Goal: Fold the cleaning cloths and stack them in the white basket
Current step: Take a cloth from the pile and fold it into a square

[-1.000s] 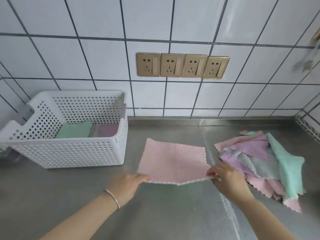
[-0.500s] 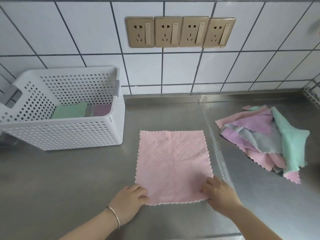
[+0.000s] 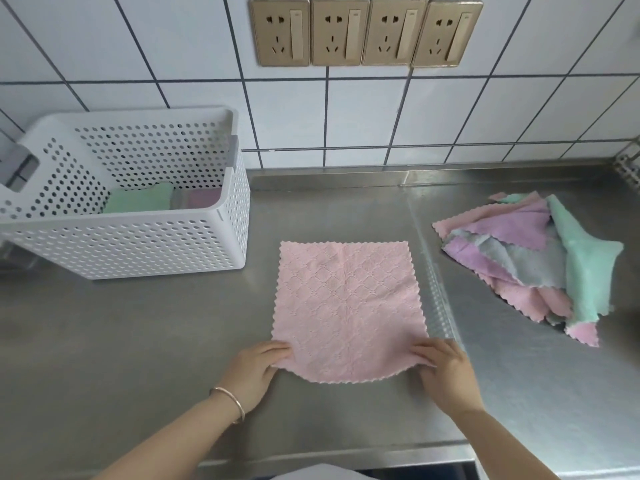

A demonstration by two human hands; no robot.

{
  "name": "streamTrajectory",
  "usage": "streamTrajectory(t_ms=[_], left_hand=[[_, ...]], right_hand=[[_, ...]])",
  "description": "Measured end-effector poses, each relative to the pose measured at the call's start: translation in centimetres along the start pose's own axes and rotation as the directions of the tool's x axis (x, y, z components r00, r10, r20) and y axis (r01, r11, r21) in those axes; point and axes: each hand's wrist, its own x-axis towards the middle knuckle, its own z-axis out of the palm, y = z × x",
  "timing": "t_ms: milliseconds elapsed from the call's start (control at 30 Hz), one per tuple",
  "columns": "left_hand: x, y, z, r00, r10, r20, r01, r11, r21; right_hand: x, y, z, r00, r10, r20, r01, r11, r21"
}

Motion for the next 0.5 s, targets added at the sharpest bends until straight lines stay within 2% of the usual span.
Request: streamTrajectory(t_ms=[100, 200, 267, 367, 433, 500], left_hand=[[0.7, 1.0, -2.1, 0.974, -0.215, 0.071, 0.225, 0.957, -0.185], [1.1, 1.6, -3.9, 0.96, -0.251, 0.123, 0.274, 0.934, -0.231], [1.2, 1.9, -4.7, 0.953, -0.261, 0.155, 0.291, 0.931, -0.221], [0.9, 1.8, -5.3, 0.925, -0.265, 0.273, 0.308, 0.943, -0.129], [0.7, 1.6, -5.3, 0.878, -0.308, 0.367, 0.362, 0.928, -0.087], [0.4, 1.3, -5.0, 0.823, -0.343, 0.452, 0.422, 0.903, -0.084]], right_hand=[[1.3, -1.2, -2.1, 0.957, 0.273, 0.095, -0.288, 0.927, 0.239], [2.0, -1.6, -3.9, 0.919, 0.342, 0.196, -0.393, 0.839, 0.377], [2.3, -1.5, -4.6, 0.918, 0.334, 0.213, -0.389, 0.858, 0.334], [2.6, -1.5, -5.1, 0.876, 0.345, 0.336, -0.408, 0.903, 0.138], [2.5, -1.3, -5.3, 0.828, 0.33, 0.453, -0.401, 0.914, 0.067], [2.5, -1.2, -5.7, 0.745, 0.314, 0.588, -0.395, 0.918, 0.011]])
